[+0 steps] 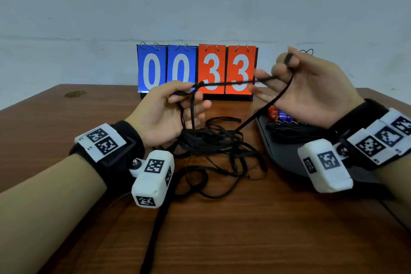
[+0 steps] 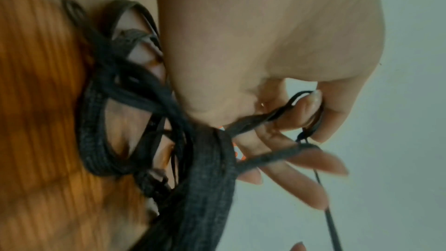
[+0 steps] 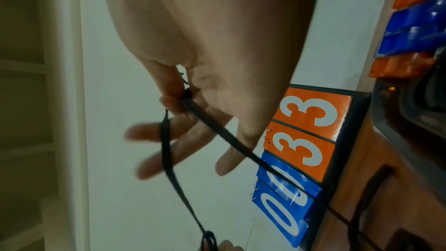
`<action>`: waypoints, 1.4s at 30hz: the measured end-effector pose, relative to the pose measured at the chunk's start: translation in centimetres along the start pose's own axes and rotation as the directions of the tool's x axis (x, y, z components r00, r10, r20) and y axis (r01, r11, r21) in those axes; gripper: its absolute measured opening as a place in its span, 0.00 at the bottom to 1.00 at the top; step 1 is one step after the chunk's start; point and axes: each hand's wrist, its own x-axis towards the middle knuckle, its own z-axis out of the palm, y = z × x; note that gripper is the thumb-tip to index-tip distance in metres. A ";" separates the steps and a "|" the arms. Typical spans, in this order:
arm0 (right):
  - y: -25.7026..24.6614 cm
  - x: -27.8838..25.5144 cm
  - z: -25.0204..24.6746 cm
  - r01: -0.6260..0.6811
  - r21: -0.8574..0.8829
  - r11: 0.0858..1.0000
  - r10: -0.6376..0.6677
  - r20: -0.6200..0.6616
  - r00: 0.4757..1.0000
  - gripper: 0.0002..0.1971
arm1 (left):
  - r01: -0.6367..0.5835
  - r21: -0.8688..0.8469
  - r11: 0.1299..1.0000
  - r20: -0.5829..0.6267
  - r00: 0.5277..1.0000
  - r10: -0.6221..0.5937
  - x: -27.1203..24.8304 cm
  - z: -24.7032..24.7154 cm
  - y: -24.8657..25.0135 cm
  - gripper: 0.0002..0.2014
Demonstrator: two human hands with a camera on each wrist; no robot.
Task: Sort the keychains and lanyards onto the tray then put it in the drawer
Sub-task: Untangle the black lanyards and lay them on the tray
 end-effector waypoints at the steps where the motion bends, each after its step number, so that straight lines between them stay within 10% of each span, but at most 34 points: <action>1: -0.1 0.0 0.0 -0.021 -0.021 1.000 0.021 -0.004 1.000 0.17 | 0.004 -0.017 1.000 0.006 1.000 -0.004 0.0 0.0 0.0 0.22; 6: 0.4 0.6 -0.7 -0.143 -0.415 0.899 0.095 -0.133 0.987 0.17 | 0.025 -0.008 1.000 0.103 0.994 -0.024 0.4 -0.6 0.3 0.12; 11: 1.1 0.8 -0.5 -0.206 -0.841 0.500 0.056 -0.206 0.977 0.16 | 0.005 0.015 1.000 0.113 0.994 -0.007 0.4 -0.7 0.5 0.06; 18: 1.6 0.4 -0.2 -0.457 -0.866 0.206 0.342 -0.374 0.862 0.17 | -0.029 -0.036 0.999 0.106 0.994 0.033 0.4 -0.9 0.7 0.03; 26: 1.1 -0.4 1.1 -0.333 -0.942 -0.048 0.502 -0.311 0.807 0.20 | -0.041 -0.030 0.999 0.055 0.998 0.043 0.4 -0.8 0.9 0.06; 31: 0.9 -0.7 1.5 -0.282 -0.946 0.159 0.571 -0.145 0.808 0.22 | -0.050 0.012 0.999 0.081 0.996 0.049 0.6 -1.0 0.9 0.06; 36: 1.0 -0.2 1.3 -0.201 -0.694 0.691 0.236 -0.046 0.971 0.17 | -0.032 0.160 0.987 0.111 0.994 0.014 0.7 -0.8 0.4 0.10; 42: 0.6 0.1 1.7 -0.003 -0.397 0.918 0.019 0.037 0.999 0.16 | -0.028 0.272 0.962 0.118 0.993 -0.005 0.7 -0.5 0.4 0.08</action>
